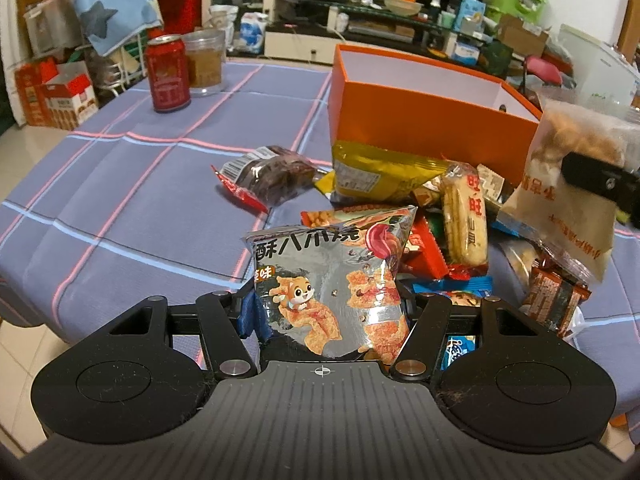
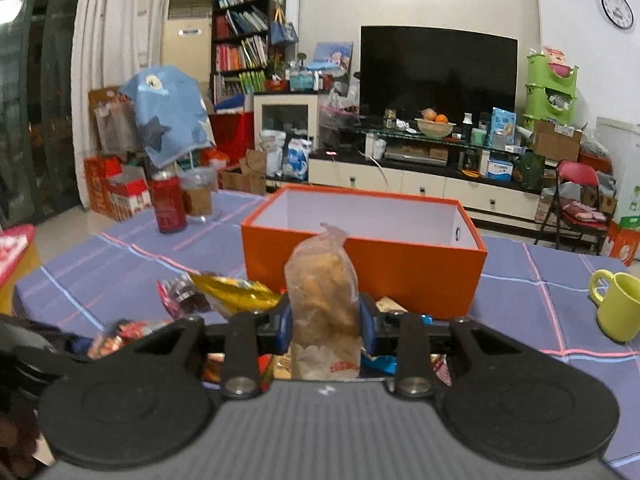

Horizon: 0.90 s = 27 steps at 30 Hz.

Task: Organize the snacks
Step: 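Carry both held bags over the orange box and open both grippers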

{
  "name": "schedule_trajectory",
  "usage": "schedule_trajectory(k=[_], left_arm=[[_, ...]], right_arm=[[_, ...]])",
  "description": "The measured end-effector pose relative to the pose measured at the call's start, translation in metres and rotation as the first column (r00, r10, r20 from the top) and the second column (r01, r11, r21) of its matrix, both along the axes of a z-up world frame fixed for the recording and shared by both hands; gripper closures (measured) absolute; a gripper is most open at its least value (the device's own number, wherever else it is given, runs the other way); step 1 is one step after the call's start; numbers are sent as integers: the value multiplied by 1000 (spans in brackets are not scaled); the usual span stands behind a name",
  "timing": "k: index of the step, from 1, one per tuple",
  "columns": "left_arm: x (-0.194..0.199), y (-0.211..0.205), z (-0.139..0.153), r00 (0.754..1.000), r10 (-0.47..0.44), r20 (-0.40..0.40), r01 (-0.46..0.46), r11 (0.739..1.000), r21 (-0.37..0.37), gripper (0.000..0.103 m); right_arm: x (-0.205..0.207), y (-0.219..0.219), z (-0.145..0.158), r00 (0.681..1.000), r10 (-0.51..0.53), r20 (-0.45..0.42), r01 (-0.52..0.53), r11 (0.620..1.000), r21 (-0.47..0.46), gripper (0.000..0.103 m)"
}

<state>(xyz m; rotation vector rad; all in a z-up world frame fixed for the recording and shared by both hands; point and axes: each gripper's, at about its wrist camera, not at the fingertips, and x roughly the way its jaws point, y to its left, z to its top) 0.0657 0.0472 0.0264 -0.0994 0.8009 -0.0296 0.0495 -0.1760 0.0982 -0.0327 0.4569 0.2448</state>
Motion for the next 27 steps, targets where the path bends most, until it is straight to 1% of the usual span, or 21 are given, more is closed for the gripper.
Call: schedule_trajectory(k=[1, 3, 4, 6, 8, 11, 13, 16, 18, 21, 24, 27], left_arm=[[0, 0, 1, 1000, -2, 1, 2, 1000, -4, 66], [-1, 0, 3, 1000, -6, 5, 7, 1000, -11, 66], [-2, 0, 5, 1000, -9, 8, 10, 1000, -15, 66], [-3, 1, 10, 1000, -12, 15, 12, 1000, -25, 66], [-5, 1, 17, 999, -17, 33, 18, 999, -32, 66], [-3, 1, 32, 997, -25, 70, 28, 999, -38, 66], [-1, 1, 43, 995, -33, 95, 38, 998, -51, 66], [10, 4, 58, 992, -55, 112, 65, 994, -85, 66], [23, 3, 68, 991, -69, 118, 82, 991, -110, 66], [49, -3, 88, 984, -78, 160, 97, 989, -113, 66], [89, -17, 110, 973, -99, 210, 123, 987, -108, 66], [137, -34, 117, 968, -116, 222, 141, 985, -99, 66]], right_arm=[[1, -4, 2, 1000, 6, -7, -6, 999, 32, 70], [2, -18, 6, 999, 22, -43, -16, 988, 152, 70], [4, -27, 8, 998, 32, -59, -18, 977, 214, 70], [7, -43, 10, 995, 42, -86, -12, 946, 325, 70], [11, -59, 11, 992, 55, -115, 2, 897, 441, 70], [18, -76, 10, 987, 73, -146, 19, 836, 549, 70], [24, -80, 12, 985, 78, -155, 28, 811, 584, 70], [28, -83, 18, 987, 77, -144, 23, 807, 590, 70], [33, -83, 24, 988, 75, -133, 17, 813, 583, 70], [47, -78, 37, 995, 37, -89, 14, 860, 510, 70], [74, -73, 51, 999, 5, -36, 11, 906, 422, 70], [115, -73, 52, 999, -37, -14, 40, 929, 367, 70]])
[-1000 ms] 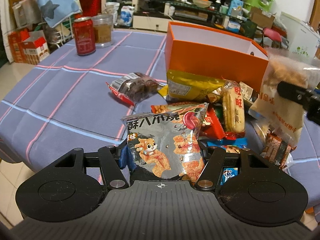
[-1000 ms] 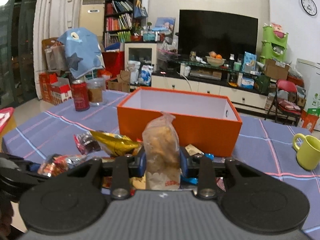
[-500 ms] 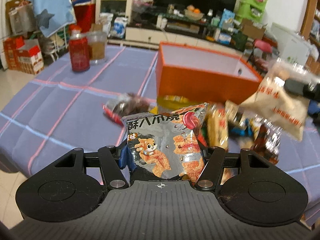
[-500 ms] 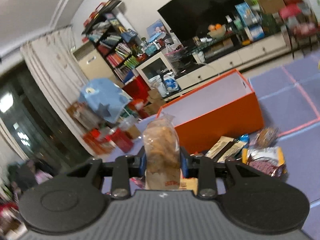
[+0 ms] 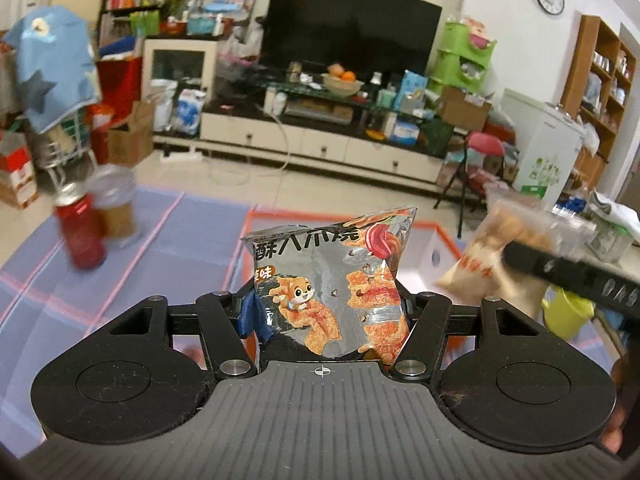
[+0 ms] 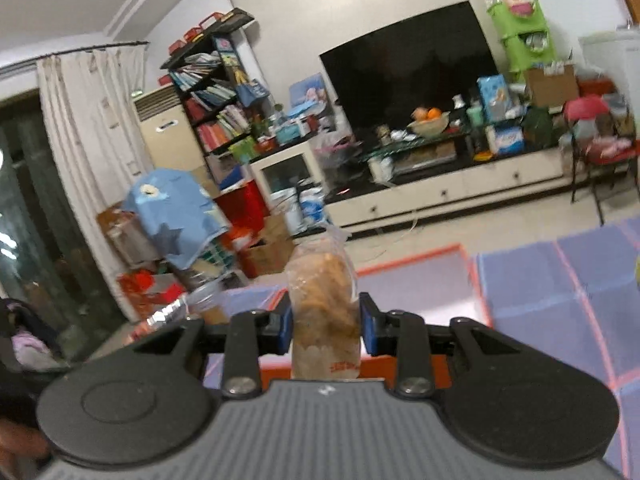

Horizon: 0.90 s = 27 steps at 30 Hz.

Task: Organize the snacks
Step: 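Carry both held bags over the orange box and open both grippers, then move both grippers back from the box to the snack pile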

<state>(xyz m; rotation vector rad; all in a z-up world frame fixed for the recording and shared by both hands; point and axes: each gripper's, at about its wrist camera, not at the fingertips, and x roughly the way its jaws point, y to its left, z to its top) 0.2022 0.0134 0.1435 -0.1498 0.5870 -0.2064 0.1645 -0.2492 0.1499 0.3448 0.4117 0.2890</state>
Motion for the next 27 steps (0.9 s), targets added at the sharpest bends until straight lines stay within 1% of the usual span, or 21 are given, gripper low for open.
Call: schedule_trajectory(k=[4, 7, 9, 10, 11, 12, 13, 14, 15, 17, 18, 20, 22, 24, 26, 27], left_arm=[[64, -18, -12, 999, 26, -30, -25, 999, 40, 66], [103, -26, -36, 994, 46, -97, -38, 996, 81, 66], [121, -30, -51, 989, 33, -143, -19, 995, 99, 64], [125, -31, -57, 986, 33, -163, -16, 995, 103, 63], [125, -30, -62, 984, 38, -173, -20, 994, 104, 57], [122, -29, -63, 985, 41, -169, -24, 995, 101, 51], [116, -26, -63, 987, 42, -158, -28, 995, 94, 47], [110, -22, -61, 989, 44, -144, -31, 996, 86, 38], [105, -18, -59, 990, 48, -136, -37, 996, 78, 36], [89, -7, -54, 992, 52, -119, -48, 998, 42, 36], [79, 0, -52, 992, 51, -114, -49, 999, 24, 36], [60, 13, -49, 992, 60, -109, -61, 998, -4, 35], [39, 30, -50, 990, 69, -124, -72, 997, -23, 35], [19, 48, -51, 988, 84, -132, -90, 995, -42, 34], [1, 65, -54, 985, 109, -133, -117, 991, -58, 33], [-7, 73, -55, 983, 128, -133, -136, 989, -56, 32]], right_arm=[[55, -1, -16, 998, -52, -27, 50, 998, -45, 70], [79, 0, -30, 997, -50, -57, 47, 997, -54, 70], [93, 3, -41, 996, -53, -79, 47, 996, -73, 69], [97, 4, -44, 995, -52, -88, 45, 996, -81, 64], [103, 5, -47, 993, -49, -105, 39, 995, -93, 56], [106, 5, -50, 992, -46, -118, 35, 995, -97, 53], [107, 5, -50, 992, -45, -119, 34, 995, -94, 45], [104, 4, -49, 993, -46, -107, 36, 995, -91, 39], [101, 1, -48, 994, -52, -91, 44, 995, -89, 38], [98, -4, -48, 994, -79, -82, 70, 993, -98, 38], [98, -5, -49, 992, -93, -90, 83, 991, -106, 38], [105, -8, -54, 984, -117, -134, 98, 986, -137, 38], [111, -5, -62, 977, -128, -170, 95, 978, -185, 39], [114, 7, -70, 974, -112, -196, 57, 963, -265, 42], [118, 18, -81, 957, -119, -264, 19, 935, -355, 41], [119, 18, -86, 950, -120, -288, 7, 931, -364, 40]])
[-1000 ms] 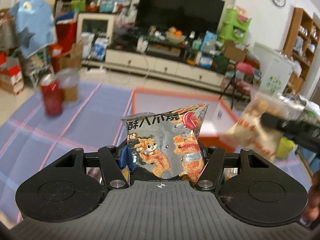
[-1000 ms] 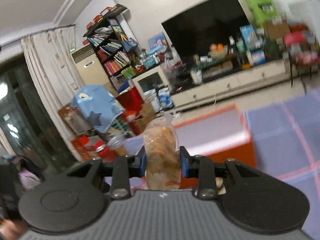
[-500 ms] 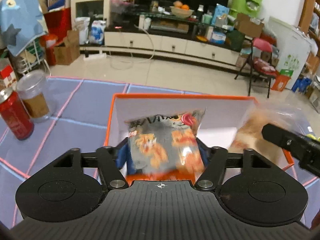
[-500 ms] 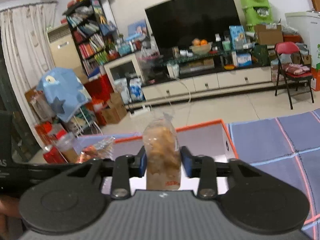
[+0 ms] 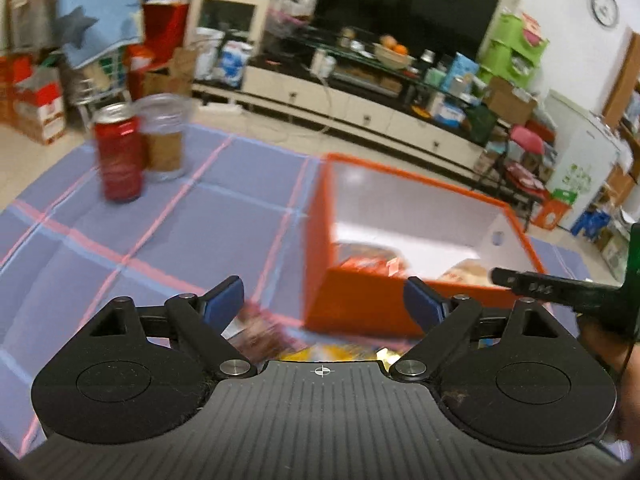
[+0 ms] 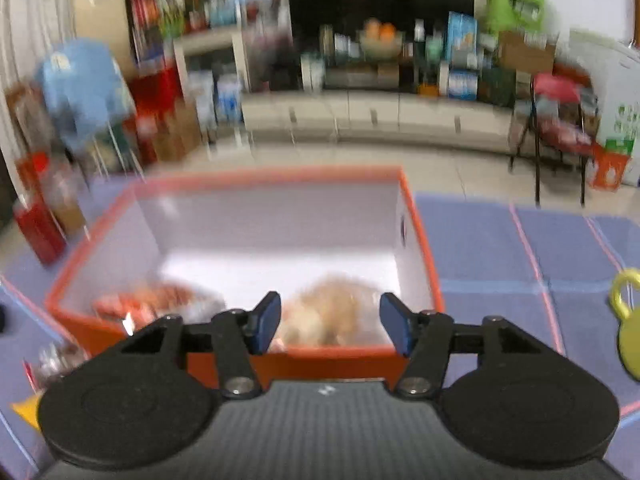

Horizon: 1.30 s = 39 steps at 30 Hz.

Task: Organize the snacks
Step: 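Move both grippers back from the box to the snack pile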

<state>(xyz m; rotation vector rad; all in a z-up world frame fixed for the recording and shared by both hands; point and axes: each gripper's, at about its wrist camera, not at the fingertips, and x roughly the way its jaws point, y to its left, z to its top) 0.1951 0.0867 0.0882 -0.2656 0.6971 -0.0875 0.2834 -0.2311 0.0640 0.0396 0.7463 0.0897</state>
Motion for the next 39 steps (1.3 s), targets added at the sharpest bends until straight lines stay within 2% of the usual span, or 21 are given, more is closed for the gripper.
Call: schedule_trajectory(k=[4, 6, 9, 12, 14, 17, 20, 22, 24, 26, 28, 33, 36, 38, 39], left_arm=[[-20, 25, -9, 998, 52, -16, -52, 999, -5, 32], [-21, 29, -12, 998, 57, -17, -56, 998, 7, 32], [-25, 33, -15, 999, 45, 5, -45, 999, 20, 32], [-30, 40, -17, 999, 12, 32, -12, 1000, 6, 32], [-30, 45, -19, 999, -3, 44, 2, 1000, 22, 32], [-28, 59, -22, 998, 16, 66, -22, 996, 90, 25], [-17, 71, -35, 997, -21, 70, 8, 984, 177, 23], [-5, 68, -51, 992, -119, 45, 104, 964, 245, 25], [5, 60, -66, 982, -188, 17, 172, 931, 323, 27], [14, 51, -79, 970, -244, -7, 230, 905, 358, 27], [23, 44, -89, 963, -268, -24, 258, 896, 361, 26], [36, 27, -105, 952, -288, -101, 305, 900, 311, 26], [28, 19, -111, 937, -322, -139, 349, 892, 286, 26], [21, 15, -110, 936, -320, -143, 350, 884, 310, 26], [18, 16, -108, 936, -320, -143, 349, 889, 296, 26]], right_arm=[[-2, -5, 3, 994, 2, -109, 5, 998, 63, 36], [-7, -5, 7, 995, -10, -96, 14, 999, 43, 33], [-32, -8, 29, 998, -47, 35, 45, 997, 60, 33], [-87, 0, 50, 984, -20, 175, 3, 996, 94, 23], [-135, 2, 51, 972, 4, 237, -22, 997, 73, 11], [-195, -4, 41, 952, 4, 305, -28, 997, 74, 1], [-217, -1, 29, 961, 9, 277, -12, 1000, 9, 1], [-217, -2, 27, 963, 21, 269, -19, 1000, -11, 1], [-212, -13, 26, 969, 3, 248, -13, 999, 38, 1], [-211, -19, 24, 976, -12, 218, -5, 997, 76, 1], [-215, -27, 19, 980, -47, 191, 30, 995, 90, 1], [-226, -42, 0, 988, -95, 120, 85, 993, 82, 1], [-224, -43, -2, 988, -102, 115, 95, 993, 65, 1], [-225, -39, -3, 988, -109, 110, 102, 993, 61, 1], [-224, -35, -5, 989, -104, 105, 100, 994, 48, 1]])
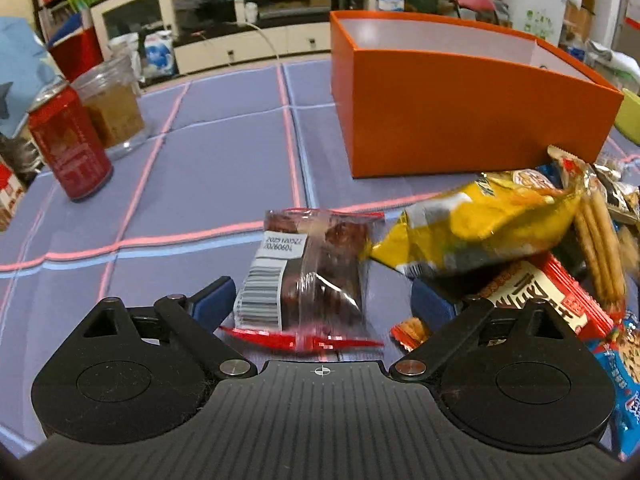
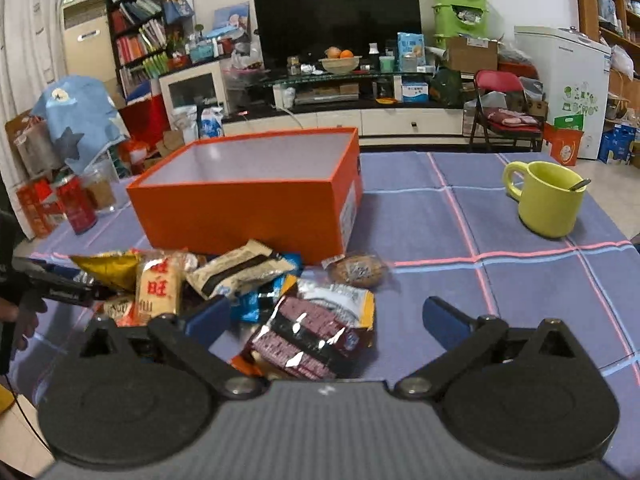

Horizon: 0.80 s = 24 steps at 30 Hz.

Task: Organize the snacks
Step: 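Move both grippers back from the box to the snack pile, then grasp the clear barcoded date bag with left gripper while right grasps dark striped wafer pack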

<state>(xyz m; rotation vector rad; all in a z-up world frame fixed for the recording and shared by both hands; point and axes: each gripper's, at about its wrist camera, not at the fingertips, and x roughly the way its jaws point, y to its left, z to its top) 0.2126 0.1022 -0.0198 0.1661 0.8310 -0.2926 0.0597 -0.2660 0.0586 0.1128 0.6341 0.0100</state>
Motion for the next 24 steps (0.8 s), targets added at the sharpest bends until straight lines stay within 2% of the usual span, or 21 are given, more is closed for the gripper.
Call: schedule_trajectory(k=[2, 4, 7, 9, 11, 14, 19, 24], left_arm=[[-6, 6, 6, 1000, 3, -31, -6, 995, -95, 26], [-12, 9, 12, 999, 17, -35, -21, 992, -124, 25], [-17, 11, 20, 999, 36, 12, -35, 996, -78, 25], [-15, 16, 22, 998, 61, 30, -59, 996, -66, 25], [-13, 22, 25, 995, 92, 40, -89, 994, -70, 25], [-9, 28, 23, 994, 107, 36, -104, 992, -71, 25], [-9, 23, 19, 997, 66, 47, -65, 998, -26, 24], [-4, 16, 16, 998, 50, 39, -50, 998, -24, 25]], right_arm=[[2, 10, -4, 999, 31, -15, -31, 999, -41, 1], [4, 14, -6, 998, 66, -6, -66, 993, -99, 1], [13, 19, -10, 988, 155, -5, -153, 969, -193, 1], [17, 18, -11, 965, 261, 2, -255, 944, -211, 3], [20, 14, -13, 946, 323, -1, -315, 922, -226, 11], [29, 7, -17, 928, 369, -38, -369, 904, -216, 22], [34, 2, -25, 886, 461, -53, -462, 863, -206, 23], [40, 7, -35, 863, 490, -118, -504, 834, -222, 33]])
